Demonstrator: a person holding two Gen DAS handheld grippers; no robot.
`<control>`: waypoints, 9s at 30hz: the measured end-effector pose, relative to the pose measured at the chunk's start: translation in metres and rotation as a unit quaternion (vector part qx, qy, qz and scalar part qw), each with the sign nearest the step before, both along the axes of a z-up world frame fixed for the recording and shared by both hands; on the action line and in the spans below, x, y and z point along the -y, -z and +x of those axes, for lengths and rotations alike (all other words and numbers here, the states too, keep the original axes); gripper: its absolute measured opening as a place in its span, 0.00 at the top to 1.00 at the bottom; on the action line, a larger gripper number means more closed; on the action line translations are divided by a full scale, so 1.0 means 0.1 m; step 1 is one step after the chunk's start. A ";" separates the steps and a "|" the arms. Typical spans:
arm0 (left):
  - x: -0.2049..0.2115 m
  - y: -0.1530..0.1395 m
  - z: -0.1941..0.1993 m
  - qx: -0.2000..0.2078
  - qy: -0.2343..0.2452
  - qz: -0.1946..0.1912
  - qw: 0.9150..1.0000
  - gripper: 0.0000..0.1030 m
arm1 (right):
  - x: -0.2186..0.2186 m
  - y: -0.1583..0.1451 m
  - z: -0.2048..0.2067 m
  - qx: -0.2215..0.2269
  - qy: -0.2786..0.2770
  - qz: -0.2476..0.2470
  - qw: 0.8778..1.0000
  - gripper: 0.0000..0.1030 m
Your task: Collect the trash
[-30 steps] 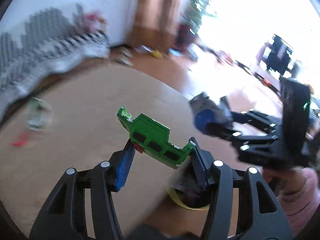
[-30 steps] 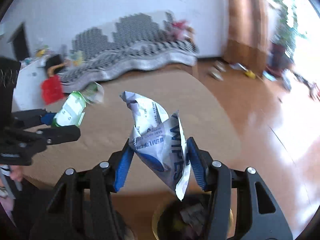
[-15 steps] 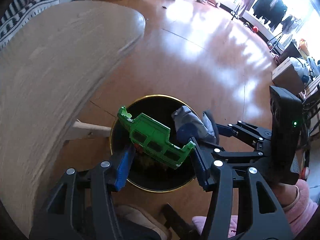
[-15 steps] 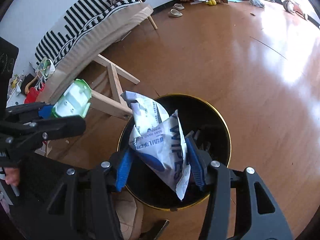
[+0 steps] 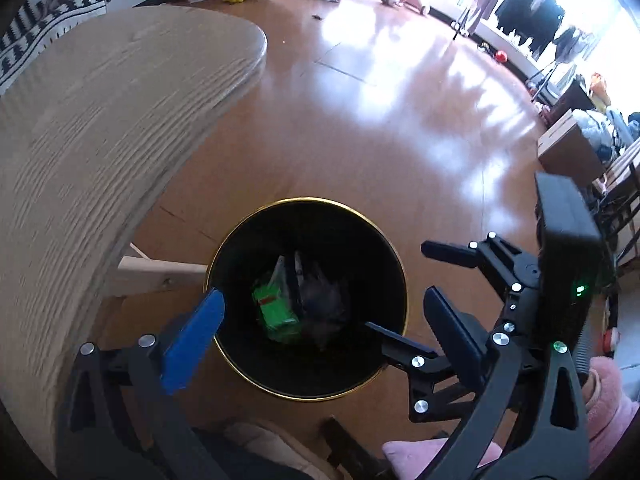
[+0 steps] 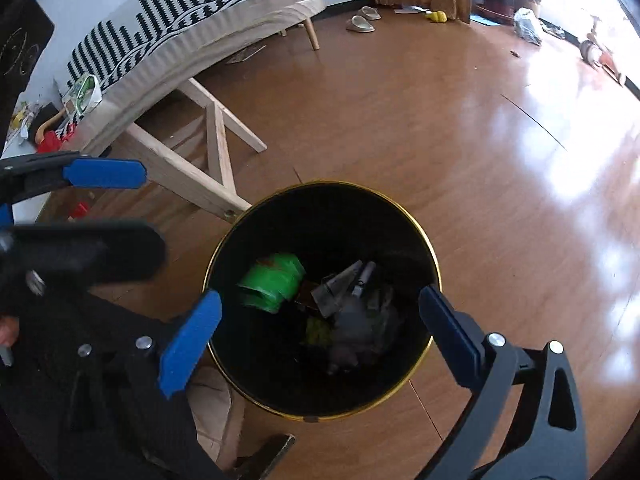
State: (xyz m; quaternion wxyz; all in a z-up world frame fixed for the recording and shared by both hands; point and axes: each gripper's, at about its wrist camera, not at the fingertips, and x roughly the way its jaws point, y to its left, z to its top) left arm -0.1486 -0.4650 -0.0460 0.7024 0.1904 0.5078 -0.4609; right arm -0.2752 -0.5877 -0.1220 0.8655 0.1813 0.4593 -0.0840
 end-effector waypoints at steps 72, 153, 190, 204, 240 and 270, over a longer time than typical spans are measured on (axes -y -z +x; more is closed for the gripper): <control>-3.99 -0.38 3.61 0.145 -0.303 0.013 0.942 0.05 | -3.46 -0.94 5.26 0.030 -0.200 -0.130 0.971 0.05; 0.24 0.34 0.06 -0.022 0.029 0.024 0.999 0.91 | -0.03 0.14 -0.02 -0.024 0.077 0.014 0.997 0.42; -2.04 -1.89 0.65 0.258 -0.233 -0.097 0.933 0.06 | -0.84 -1.75 0.73 0.162 0.081 -0.183 0.966 0.07; -4.43 -1.66 1.30 0.268 -0.489 -0.019 0.830 0.06 | -3.03 -2.59 2.46 0.231 -0.061 -0.126 0.963 0.07; -4.78 -0.90 1.74 0.198 -0.524 0.007 0.828 0.06 | -3.41 -1.72 3.08 0.124 -0.112 -0.109 0.980 0.07; -4.67 -0.84 1.72 0.172 -0.496 -0.003 0.851 0.06 | -3.48 -1.68 3.02 0.109 -0.139 -0.107 0.978 0.07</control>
